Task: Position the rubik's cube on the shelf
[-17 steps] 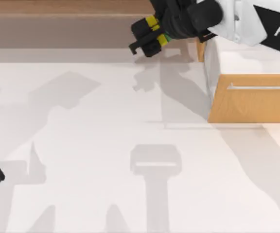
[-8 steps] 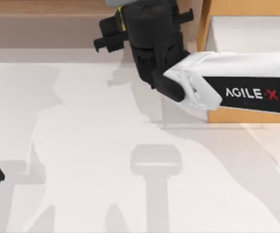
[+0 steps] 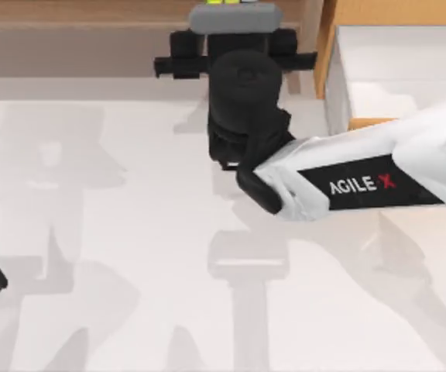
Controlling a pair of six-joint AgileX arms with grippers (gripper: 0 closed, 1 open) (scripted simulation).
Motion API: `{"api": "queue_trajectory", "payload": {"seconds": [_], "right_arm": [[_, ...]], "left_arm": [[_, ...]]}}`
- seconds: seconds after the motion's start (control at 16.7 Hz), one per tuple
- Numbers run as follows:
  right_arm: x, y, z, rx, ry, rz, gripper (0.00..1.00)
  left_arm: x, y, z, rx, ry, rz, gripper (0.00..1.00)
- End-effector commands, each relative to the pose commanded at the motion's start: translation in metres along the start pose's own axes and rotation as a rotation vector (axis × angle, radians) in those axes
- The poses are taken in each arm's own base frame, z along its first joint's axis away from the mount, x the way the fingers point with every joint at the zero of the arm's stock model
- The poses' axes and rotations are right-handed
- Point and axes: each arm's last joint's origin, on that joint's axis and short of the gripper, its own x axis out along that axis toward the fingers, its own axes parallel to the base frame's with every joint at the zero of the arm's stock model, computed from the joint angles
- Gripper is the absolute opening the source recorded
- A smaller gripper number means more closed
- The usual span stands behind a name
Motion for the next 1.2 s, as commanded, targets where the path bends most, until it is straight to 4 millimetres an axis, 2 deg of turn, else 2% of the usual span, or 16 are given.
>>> {"api": "queue_trajectory", "payload": {"seconds": [0.6,0.96,1.2], "right_arm": [[0.004,-0.002,0.000,0.036,-0.036,-0.028,0.00],[0.042,0.007,0.021,0.157,-0.182,-0.050,0.00],[0.073,0.009,0.011,0.122,-0.155,-0.040,0.00]], "left_arm": [[0.000,0.000,0.000,0.000,0.000,0.000,1.00],[0.000,0.000,0.000,0.000,0.000,0.000,1.00],[0.000,0.000,0.000,0.000,0.000,0.000,1.00]]}}
